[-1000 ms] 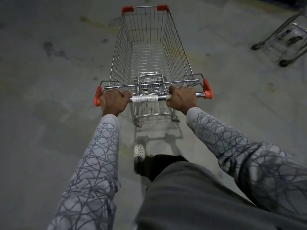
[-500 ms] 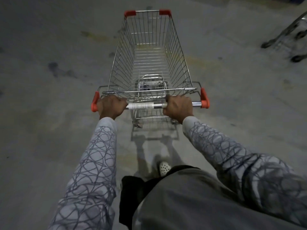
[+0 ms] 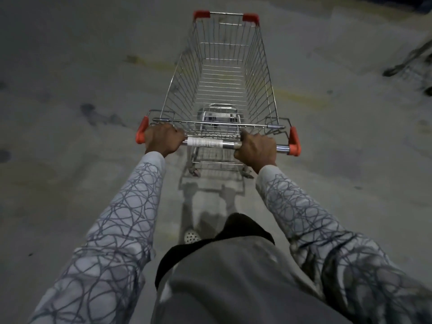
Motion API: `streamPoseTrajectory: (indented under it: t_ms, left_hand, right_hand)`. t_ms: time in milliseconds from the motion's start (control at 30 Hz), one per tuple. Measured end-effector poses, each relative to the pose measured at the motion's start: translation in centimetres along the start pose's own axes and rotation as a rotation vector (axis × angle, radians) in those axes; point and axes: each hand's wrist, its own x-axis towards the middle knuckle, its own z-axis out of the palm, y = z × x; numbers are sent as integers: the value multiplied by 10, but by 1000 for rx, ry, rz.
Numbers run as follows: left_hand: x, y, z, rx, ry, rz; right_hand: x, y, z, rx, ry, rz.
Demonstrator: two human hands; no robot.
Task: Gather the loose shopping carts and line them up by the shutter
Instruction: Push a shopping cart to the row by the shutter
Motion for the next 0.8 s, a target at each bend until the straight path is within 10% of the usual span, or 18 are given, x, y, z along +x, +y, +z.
streamPoseTrajectory:
  t_ms: [800]
  left_hand:
    - [344,-271,-82,-210,89,-200]
  right_hand:
    - [443,-248,-43,-79,39,-239]
